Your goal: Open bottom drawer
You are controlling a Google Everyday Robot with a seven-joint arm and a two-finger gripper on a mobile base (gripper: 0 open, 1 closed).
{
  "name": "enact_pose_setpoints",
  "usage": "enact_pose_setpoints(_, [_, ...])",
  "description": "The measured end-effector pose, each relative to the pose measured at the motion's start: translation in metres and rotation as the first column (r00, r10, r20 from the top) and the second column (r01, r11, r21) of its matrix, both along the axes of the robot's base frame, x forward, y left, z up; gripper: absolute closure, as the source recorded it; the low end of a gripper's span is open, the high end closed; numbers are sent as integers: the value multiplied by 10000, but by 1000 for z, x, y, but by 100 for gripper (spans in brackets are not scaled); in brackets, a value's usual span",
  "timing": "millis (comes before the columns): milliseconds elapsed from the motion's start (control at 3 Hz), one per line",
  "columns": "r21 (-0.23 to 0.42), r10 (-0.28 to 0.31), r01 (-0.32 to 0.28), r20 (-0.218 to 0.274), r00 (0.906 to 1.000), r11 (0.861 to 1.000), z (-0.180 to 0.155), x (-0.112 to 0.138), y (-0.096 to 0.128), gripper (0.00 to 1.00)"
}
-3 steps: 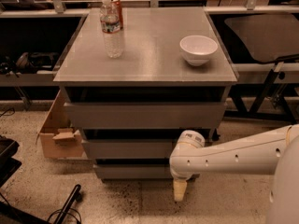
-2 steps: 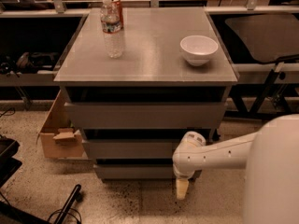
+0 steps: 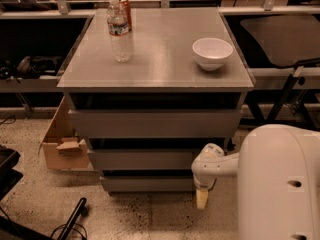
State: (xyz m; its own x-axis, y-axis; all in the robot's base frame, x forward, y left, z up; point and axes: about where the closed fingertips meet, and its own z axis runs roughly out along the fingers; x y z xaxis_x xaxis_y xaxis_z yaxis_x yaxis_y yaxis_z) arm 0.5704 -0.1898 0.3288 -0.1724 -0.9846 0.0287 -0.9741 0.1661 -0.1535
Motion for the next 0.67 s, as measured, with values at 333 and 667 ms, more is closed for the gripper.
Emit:
enact_pose_setpoints(333, [-215,-146,137,-422,9990,9997,-30,1,-14,0])
enact_pose_setpoints(667, [-377,-328,293,-965,9948,9989,-54,-9,-30,0])
